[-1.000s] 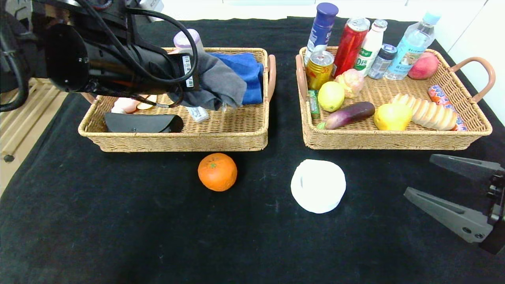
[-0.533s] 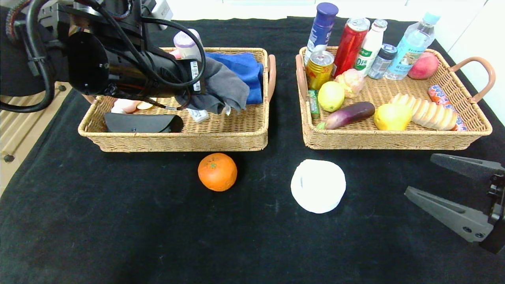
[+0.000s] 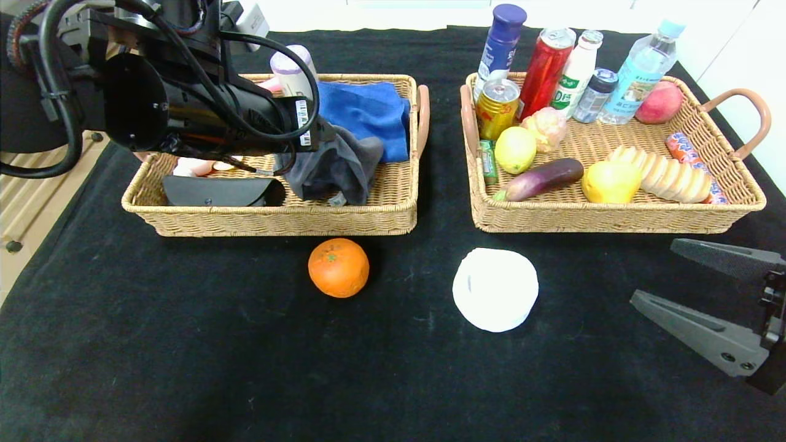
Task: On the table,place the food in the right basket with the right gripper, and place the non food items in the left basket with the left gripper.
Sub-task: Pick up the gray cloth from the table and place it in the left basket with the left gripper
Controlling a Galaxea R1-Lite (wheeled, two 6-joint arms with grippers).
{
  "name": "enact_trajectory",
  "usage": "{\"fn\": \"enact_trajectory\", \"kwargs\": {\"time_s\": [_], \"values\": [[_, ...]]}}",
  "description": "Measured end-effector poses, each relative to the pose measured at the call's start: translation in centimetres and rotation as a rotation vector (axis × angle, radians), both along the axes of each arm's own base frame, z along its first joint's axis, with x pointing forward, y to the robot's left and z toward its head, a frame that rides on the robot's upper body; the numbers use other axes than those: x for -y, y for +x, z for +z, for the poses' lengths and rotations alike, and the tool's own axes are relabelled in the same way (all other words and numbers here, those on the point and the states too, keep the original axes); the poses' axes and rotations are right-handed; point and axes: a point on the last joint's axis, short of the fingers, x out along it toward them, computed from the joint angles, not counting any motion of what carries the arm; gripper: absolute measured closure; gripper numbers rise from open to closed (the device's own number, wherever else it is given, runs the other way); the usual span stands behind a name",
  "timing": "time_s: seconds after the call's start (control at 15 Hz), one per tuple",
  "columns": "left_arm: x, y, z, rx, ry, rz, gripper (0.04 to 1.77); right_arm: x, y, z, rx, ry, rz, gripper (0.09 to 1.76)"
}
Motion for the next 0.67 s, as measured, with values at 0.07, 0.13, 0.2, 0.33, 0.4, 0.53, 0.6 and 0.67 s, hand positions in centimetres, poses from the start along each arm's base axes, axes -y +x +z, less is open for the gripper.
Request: {"fn": "enact_trajectory", "kwargs": {"time_s": [0.07,0.13,0.2,0.33,0.4,0.53,0.6,0.67], "values": [[0.0,-0.1,0.0,0.001,0.001,0.000,0.51,0.0,0.0,0.0,0.000,0.000,0.000,0.14],[-0.1,-0.1,0.0,0.000,0.004,-0.001,0.46,0.0,0.0,0.0,0.000,0.000,0.000,0.14],[-0.1,-0.3,-0.2,-0.004,0.006,-0.006,0.42,0.0,0.0,0.0,0.001,0.000,0.000,0.14],[-0.4,-0.8,-0.4,-0.014,0.019,-0.012,0.35,0.0,-0.1,0.1,0.004,0.001,-0.001,0.14],[-0.5,-1.1,-0.6,-0.018,0.021,-0.014,0.32,0.0,-0.1,0.1,0.005,0.001,-0.001,0.14],[-0.9,-1.8,-0.6,-0.023,0.022,-0.014,0.27,0.0,-0.1,0.1,0.006,0.001,-0.001,0.14],[-1.1,-2.3,-0.6,-0.028,0.024,-0.015,0.25,0.0,-0.1,0.1,0.006,0.001,-0.001,0.14],[-1.3,-2.7,-0.7,-0.034,0.026,-0.018,0.23,0.0,-0.1,0.1,0.006,0.002,-0.001,0.14]]}}
